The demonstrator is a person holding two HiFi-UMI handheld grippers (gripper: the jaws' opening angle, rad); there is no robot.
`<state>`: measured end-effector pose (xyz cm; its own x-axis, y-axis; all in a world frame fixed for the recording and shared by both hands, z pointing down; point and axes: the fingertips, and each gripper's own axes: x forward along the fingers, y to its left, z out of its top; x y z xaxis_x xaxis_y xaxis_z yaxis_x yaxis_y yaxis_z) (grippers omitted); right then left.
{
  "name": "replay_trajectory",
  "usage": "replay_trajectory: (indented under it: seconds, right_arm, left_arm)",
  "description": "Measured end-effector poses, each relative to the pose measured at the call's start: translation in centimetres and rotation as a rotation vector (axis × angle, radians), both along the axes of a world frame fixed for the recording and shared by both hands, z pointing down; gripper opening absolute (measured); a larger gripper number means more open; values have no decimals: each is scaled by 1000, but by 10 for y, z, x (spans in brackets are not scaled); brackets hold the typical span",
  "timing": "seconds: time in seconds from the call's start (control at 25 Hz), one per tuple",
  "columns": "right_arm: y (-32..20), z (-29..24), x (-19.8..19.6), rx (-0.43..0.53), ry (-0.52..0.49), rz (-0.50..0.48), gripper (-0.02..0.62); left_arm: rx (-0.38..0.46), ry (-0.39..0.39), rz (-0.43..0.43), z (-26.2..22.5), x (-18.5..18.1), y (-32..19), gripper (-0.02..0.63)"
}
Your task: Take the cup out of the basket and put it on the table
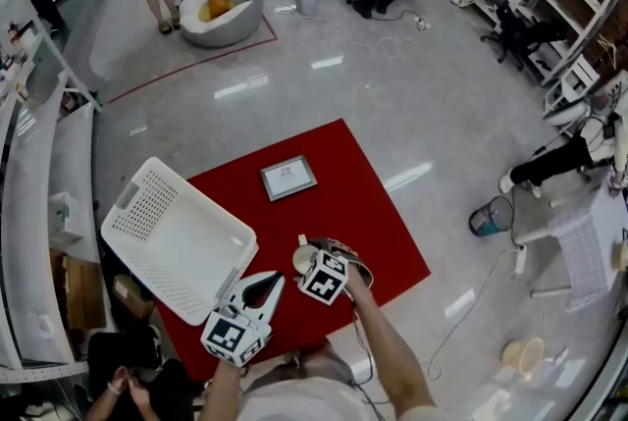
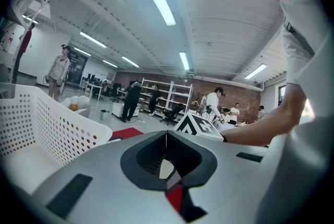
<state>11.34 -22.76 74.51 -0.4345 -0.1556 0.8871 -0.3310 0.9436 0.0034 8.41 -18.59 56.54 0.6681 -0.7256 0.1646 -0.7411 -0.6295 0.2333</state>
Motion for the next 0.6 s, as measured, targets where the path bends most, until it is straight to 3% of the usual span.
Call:
replay_trajectory:
  seconds: [0.6]
  right_arm:
    - [1, 30, 10, 8, 22, 32, 413]
  left_arm:
    - [-26, -6, 8, 10, 7, -1, 12]
